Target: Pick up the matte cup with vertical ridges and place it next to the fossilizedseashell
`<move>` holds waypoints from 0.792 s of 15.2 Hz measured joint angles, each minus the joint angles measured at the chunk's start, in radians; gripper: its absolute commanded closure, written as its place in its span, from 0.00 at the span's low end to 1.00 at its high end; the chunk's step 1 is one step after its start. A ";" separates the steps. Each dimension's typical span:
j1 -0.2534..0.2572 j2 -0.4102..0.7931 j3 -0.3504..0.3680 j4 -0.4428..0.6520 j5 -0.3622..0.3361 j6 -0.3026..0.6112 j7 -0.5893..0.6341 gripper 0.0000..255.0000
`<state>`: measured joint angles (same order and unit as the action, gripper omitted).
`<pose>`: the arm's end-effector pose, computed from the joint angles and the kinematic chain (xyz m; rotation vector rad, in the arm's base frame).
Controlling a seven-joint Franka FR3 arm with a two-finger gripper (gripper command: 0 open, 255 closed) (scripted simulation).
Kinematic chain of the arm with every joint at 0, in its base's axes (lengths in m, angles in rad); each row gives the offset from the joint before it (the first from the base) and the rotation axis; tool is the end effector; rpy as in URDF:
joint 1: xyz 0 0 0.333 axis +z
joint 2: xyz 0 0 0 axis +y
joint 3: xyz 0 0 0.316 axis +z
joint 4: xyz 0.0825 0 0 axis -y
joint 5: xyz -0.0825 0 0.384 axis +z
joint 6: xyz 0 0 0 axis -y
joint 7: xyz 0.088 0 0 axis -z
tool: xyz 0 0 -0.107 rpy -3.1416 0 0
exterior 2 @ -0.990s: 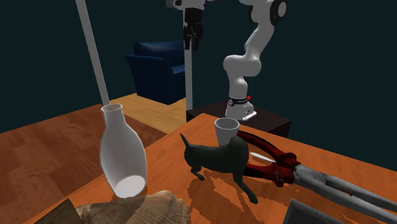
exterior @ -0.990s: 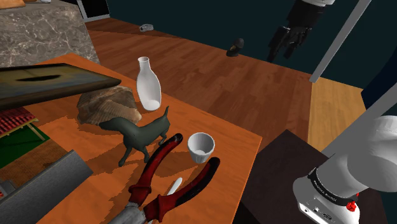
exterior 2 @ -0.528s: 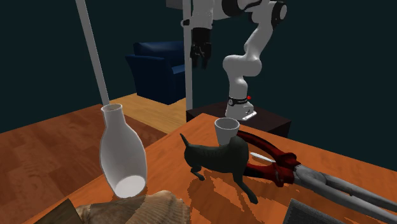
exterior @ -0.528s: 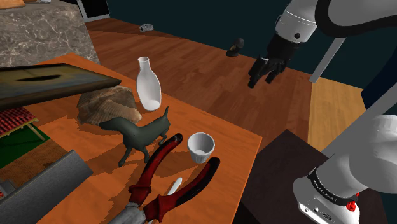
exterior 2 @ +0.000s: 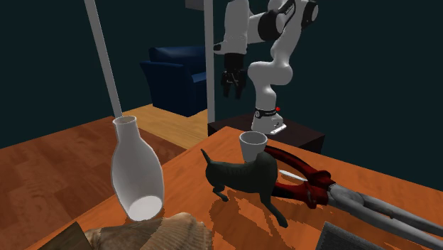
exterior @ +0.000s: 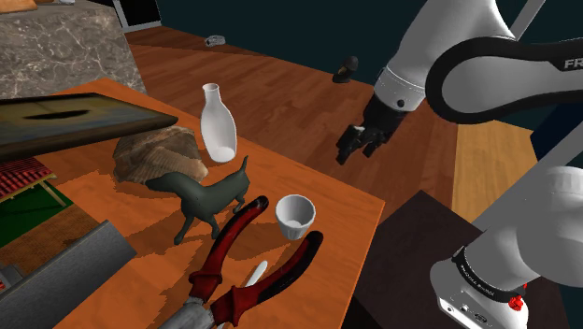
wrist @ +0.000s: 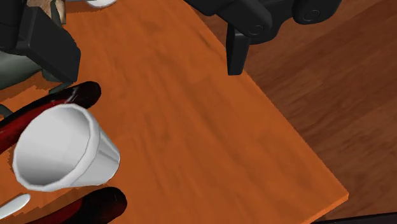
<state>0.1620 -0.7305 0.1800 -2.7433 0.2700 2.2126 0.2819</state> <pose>0.3205 0.1211 0.4428 -2.9639 0.1695 -0.2355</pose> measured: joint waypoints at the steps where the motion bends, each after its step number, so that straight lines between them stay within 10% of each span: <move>1: 0.015 0.014 0.017 -0.014 0.020 0.035 0.015 0.00; 12: 0.136 0.336 0.168 -0.045 0.198 0.468 0.105 0.00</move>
<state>0.2979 -0.3945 0.3477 -2.7879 0.4681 2.6805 0.3872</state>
